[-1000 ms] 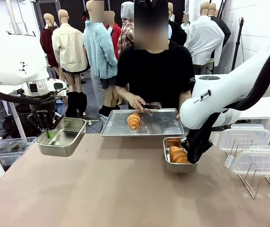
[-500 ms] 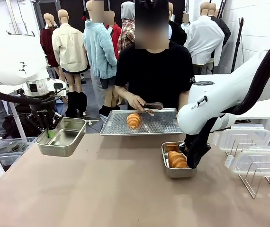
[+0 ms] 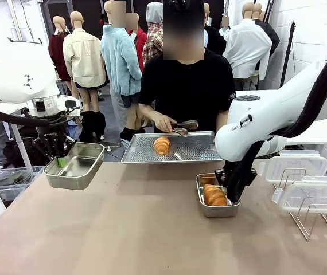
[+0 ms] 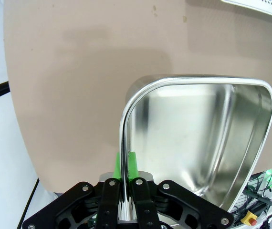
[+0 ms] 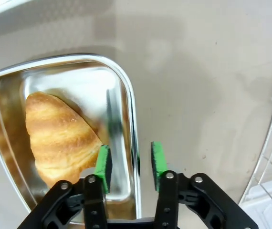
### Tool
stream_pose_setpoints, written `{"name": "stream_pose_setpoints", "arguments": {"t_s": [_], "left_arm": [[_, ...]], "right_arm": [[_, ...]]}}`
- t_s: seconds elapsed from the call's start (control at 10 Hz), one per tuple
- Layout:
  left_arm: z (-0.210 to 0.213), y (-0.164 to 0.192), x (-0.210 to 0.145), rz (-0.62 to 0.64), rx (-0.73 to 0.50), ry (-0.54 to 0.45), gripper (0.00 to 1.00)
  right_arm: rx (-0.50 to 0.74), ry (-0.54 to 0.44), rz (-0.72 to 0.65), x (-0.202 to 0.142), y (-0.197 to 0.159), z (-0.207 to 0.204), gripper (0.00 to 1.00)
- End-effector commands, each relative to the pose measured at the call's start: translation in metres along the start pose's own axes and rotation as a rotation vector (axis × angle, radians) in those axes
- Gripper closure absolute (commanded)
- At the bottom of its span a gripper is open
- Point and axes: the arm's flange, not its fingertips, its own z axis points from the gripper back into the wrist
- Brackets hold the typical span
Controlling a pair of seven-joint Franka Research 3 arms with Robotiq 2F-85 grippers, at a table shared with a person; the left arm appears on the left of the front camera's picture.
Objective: Place the bread in airtight containers.
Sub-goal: Once an object is inside an Airtight Container , place the container in the center of the table.
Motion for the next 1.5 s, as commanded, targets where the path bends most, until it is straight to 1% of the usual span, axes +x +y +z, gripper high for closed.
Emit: {"name": "stream_pose_setpoints", "arguments": {"t_s": [0.0,0.5,0.9,1.0,1.1,1.2,1.4], "left_arm": [[0.003,0.002,0.001,-0.016,-0.001,-0.017,1.0],[0.003,0.002,0.001,-0.016,-0.001,-0.017,1.0],[0.003,0.002,0.001,-0.016,-0.001,-0.017,1.0],[0.003,0.002,0.001,-0.016,-0.001,-0.017,1.0],[0.003,0.002,0.001,-0.016,-0.001,-0.017,1.0],[0.003,0.002,0.001,-0.016,-0.001,-0.017,1.0],[0.003,0.002,0.001,-0.016,-0.001,-0.017,1.0]], "right_arm": [[-0.038,-0.032,-0.017,-0.001,0.004,0.007,0.0],[-0.042,-0.083,-0.01,-0.005,0.0,0.029,0.0],[-0.06,-0.115,0.017,-0.009,0.003,0.04,0.0],[-0.024,-0.079,0.019,-0.002,0.0,0.037,0.0],[-0.028,-0.087,0.027,-0.002,0.0,0.04,0.0],[-0.035,-0.095,0.133,-0.013,-0.002,0.063,0.0],[-0.094,-0.189,0.351,-0.034,-0.023,0.131,0.0]]}}
